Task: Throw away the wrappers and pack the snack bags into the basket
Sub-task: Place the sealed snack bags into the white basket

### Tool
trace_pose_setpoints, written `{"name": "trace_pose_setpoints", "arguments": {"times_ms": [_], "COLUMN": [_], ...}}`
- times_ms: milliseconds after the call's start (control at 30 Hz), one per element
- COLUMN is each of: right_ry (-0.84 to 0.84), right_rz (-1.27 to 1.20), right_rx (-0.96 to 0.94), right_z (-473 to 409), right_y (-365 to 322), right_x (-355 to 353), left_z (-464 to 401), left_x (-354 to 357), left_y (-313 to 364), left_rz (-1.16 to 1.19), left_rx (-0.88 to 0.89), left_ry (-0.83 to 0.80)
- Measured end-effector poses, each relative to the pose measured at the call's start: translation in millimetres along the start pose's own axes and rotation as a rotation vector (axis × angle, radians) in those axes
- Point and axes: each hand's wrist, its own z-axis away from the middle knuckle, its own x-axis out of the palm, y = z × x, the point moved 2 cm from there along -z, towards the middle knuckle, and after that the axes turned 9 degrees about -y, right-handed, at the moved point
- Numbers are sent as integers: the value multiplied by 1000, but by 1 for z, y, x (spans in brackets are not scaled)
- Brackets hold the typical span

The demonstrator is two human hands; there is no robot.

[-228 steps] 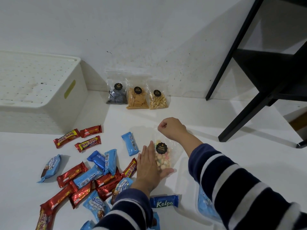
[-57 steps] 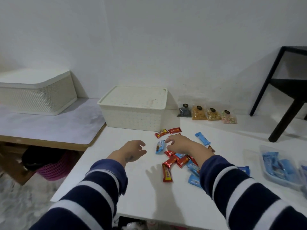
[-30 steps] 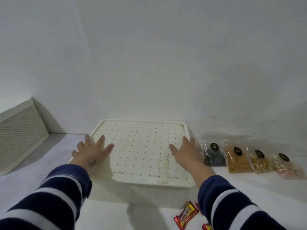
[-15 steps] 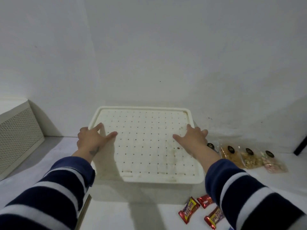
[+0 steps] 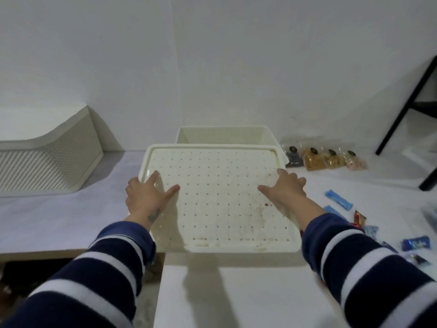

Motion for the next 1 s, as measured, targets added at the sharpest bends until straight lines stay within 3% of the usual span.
{"name": "trace_pose_setpoints", "arguments": {"times_ms": [233, 500, 833, 1000], "right_ry": [-115, -263, -377, -399], "right_rz": [34, 107, 219, 267], "right_rx": [57, 116, 89, 92], "right_z": [43, 22, -8, -5], "right_y": [31, 48, 64, 54], "right_x": [69, 119, 142, 128], "left_z": [50, 47, 35, 32], "left_x": [36, 78, 108, 103], "left_y": [-65, -88, -91, -85], "left_rz": [-6, -56, -82, -177], "left_rx": [-60, -113, -97, -103], "left_ry": [-109, -236, -288, -388]}}
